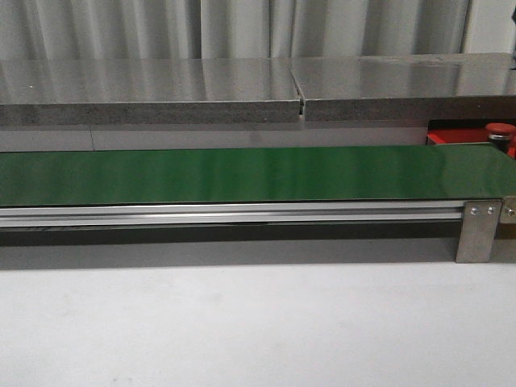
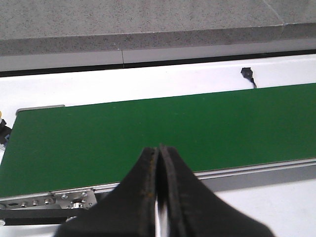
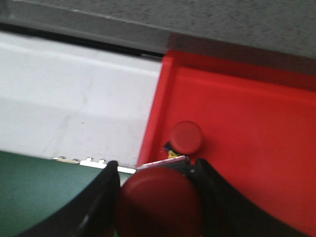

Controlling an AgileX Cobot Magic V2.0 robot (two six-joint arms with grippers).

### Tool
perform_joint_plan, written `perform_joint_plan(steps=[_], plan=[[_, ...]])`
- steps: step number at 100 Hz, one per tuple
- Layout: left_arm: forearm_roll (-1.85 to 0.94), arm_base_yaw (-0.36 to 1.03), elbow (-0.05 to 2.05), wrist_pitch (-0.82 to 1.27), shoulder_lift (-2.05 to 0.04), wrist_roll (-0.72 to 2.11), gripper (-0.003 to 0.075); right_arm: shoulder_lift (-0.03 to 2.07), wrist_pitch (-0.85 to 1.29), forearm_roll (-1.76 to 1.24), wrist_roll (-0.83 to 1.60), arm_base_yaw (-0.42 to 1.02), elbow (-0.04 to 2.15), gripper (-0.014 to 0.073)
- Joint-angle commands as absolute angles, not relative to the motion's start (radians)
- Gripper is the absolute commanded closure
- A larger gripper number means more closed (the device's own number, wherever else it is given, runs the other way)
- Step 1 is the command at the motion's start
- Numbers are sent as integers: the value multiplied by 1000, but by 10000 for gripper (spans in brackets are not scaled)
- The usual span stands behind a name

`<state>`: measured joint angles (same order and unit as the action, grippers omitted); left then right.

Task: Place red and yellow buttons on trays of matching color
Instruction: 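Carry the red button into the red tray and release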

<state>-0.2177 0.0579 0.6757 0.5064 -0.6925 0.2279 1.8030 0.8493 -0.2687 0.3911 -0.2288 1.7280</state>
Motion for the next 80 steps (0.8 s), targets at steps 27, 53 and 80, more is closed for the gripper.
perform_joint_plan(steps=[27, 53, 80], plan=[[-227, 63, 703, 432, -692, 227, 739, 1889, 678, -285, 297, -341, 1757, 529], [-227, 63, 703, 432, -692, 227, 739, 1990, 515, -305, 252, -344, 1757, 529], [-227, 63, 703, 432, -692, 227, 739, 2069, 450, -330, 251, -344, 1758, 523]])
